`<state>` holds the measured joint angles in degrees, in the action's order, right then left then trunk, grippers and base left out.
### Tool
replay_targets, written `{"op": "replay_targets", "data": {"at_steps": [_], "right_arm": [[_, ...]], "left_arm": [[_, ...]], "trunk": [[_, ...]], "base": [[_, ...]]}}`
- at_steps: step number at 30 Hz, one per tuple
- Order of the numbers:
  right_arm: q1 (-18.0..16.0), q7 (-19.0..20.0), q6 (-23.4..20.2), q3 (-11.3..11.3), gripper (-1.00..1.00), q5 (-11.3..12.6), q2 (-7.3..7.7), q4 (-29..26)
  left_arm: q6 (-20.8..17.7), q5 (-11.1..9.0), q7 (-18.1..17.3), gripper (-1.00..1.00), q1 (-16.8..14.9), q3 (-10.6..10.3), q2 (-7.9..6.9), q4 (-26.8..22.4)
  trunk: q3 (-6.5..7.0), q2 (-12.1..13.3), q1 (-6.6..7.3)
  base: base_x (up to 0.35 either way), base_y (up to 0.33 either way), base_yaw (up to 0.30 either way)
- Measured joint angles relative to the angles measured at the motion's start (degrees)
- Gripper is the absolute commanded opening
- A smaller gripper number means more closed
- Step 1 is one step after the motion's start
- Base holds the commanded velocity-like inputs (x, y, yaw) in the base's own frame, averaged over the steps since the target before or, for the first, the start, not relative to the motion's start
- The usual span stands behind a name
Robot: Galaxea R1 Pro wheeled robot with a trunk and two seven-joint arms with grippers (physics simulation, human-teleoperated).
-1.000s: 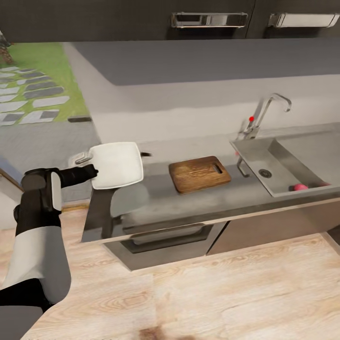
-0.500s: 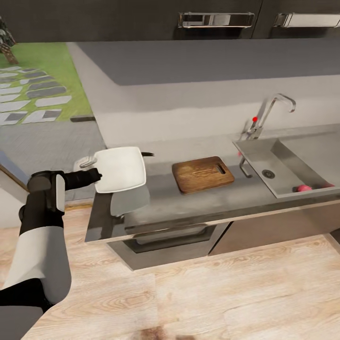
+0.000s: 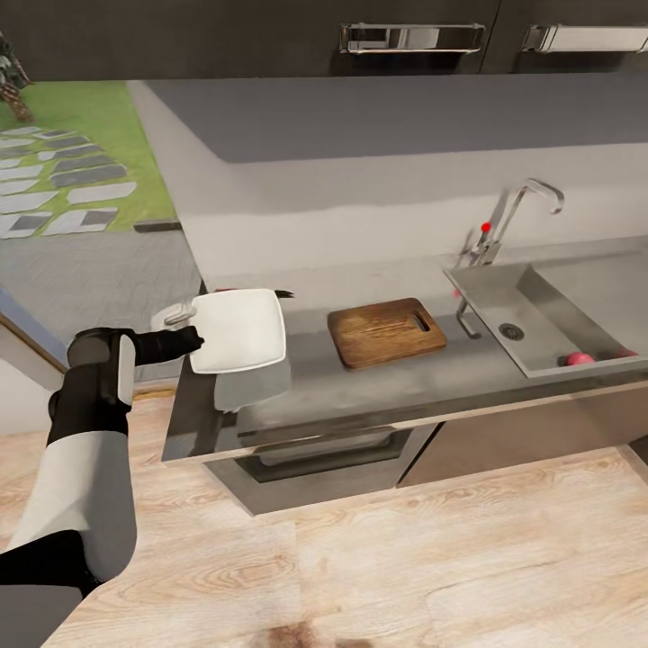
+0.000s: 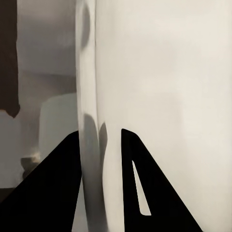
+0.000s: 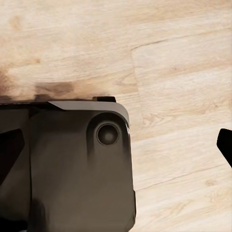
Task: In the kitchen, take the Vidalia onion out of the sink, dice it on the chopping board with the paring knife, put the diced onion into the bowl on the countertop, then place both the paring knife and the chopping board into the sink.
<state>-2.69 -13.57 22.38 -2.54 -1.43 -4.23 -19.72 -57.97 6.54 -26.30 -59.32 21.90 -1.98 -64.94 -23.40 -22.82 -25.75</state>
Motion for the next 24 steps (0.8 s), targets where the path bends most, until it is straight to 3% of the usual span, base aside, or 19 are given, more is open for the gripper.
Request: {"op": "replay_targets", "data": {"at_steps": [10,24], "right_arm": [[0.0,0.0,0.0,0.0,1.0,0.0,0.0,0.0],[0.0,0.0,0.0,0.0,1.0,0.0,0.08,0.0]], "left_arm": [[0.0,0.0,0.0,-1.0,0.0,0.0,-0.05,0.1],[0.2,0.1,-0.2,-1.0,0.0,0.0,-0.15,4.0]], "trunk": [[0.0,0.0,0.0],[0.0,0.0,0.0]], "base": [[0.0,0.0,0.0],[0.0,0.0,0.0]]}}
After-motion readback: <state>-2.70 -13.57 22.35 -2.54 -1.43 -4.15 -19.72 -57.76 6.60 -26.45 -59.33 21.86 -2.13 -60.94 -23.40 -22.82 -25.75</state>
